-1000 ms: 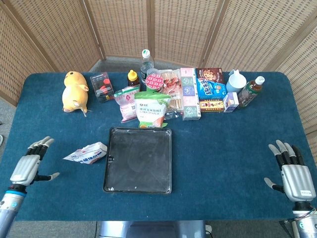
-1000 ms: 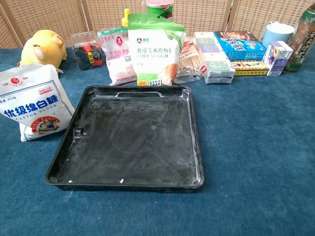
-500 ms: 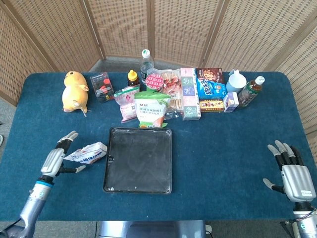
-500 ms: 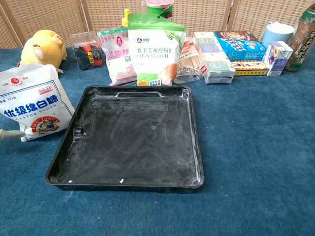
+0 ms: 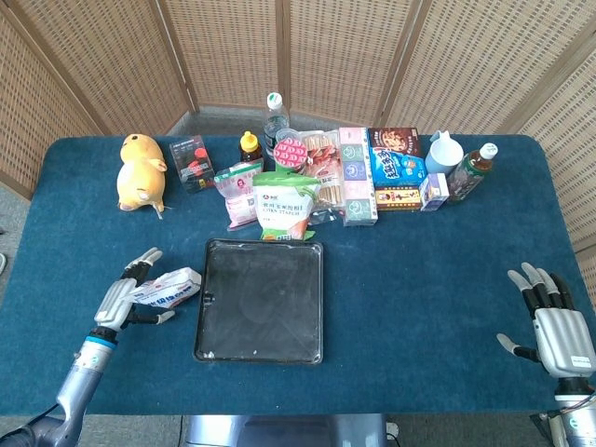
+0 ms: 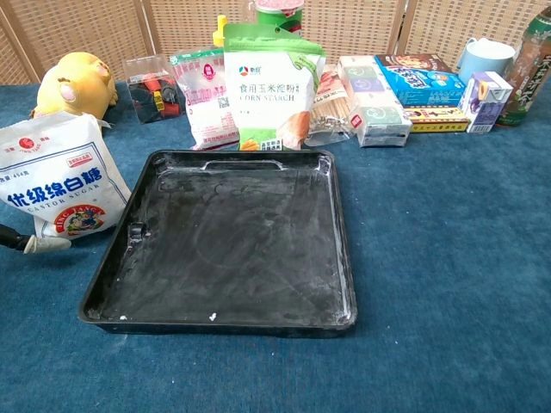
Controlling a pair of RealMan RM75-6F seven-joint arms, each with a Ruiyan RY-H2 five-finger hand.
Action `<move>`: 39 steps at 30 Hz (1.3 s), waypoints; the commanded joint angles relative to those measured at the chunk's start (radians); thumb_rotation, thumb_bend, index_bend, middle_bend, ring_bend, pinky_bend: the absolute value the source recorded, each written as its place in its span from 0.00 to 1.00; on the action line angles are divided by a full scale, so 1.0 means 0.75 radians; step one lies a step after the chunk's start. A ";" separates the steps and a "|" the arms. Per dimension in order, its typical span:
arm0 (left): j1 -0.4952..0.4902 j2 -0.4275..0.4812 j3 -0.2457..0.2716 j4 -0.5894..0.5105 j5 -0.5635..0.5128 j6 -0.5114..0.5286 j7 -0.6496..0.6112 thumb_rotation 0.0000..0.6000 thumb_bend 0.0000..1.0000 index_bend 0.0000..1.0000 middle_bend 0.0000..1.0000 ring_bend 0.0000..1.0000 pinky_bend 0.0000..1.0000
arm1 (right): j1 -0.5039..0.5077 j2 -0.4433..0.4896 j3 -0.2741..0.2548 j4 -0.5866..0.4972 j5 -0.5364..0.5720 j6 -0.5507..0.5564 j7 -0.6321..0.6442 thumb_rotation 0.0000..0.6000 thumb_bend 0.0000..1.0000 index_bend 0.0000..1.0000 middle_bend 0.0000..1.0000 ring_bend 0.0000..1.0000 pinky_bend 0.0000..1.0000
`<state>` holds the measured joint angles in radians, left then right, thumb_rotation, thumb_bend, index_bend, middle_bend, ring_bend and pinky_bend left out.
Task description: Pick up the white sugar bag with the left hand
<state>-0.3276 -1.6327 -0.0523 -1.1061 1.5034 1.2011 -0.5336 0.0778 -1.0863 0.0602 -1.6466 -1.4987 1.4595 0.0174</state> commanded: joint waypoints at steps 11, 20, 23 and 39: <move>-0.023 -0.121 -0.076 0.100 -0.086 0.013 0.061 1.00 0.34 0.54 0.41 0.40 0.54 | 0.014 0.050 -0.018 -0.018 -0.007 -0.058 0.154 1.00 0.00 0.11 0.01 0.01 0.00; -0.028 -0.117 -0.077 0.107 -0.062 0.068 0.072 1.00 0.36 0.60 0.48 0.48 0.58 | 0.013 0.053 -0.021 -0.020 -0.015 -0.052 0.170 1.00 0.00 0.11 0.01 0.01 0.00; -0.025 -0.103 -0.066 0.105 -0.037 0.093 0.034 1.00 0.36 0.60 0.48 0.48 0.58 | 0.013 0.053 -0.021 -0.017 -0.014 -0.052 0.169 1.00 0.00 0.11 0.01 0.01 0.00; -0.042 0.183 0.006 -0.018 0.185 0.306 0.235 1.00 0.34 0.60 0.48 0.48 0.57 | 0.013 0.047 -0.024 -0.022 -0.003 -0.057 0.151 1.00 0.00 0.11 0.01 0.01 0.00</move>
<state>-0.3528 -1.5202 -0.0511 -1.0922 1.6282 1.4153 -0.3810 0.0876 -1.0513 0.0422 -1.6633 -1.5011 1.4167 0.1307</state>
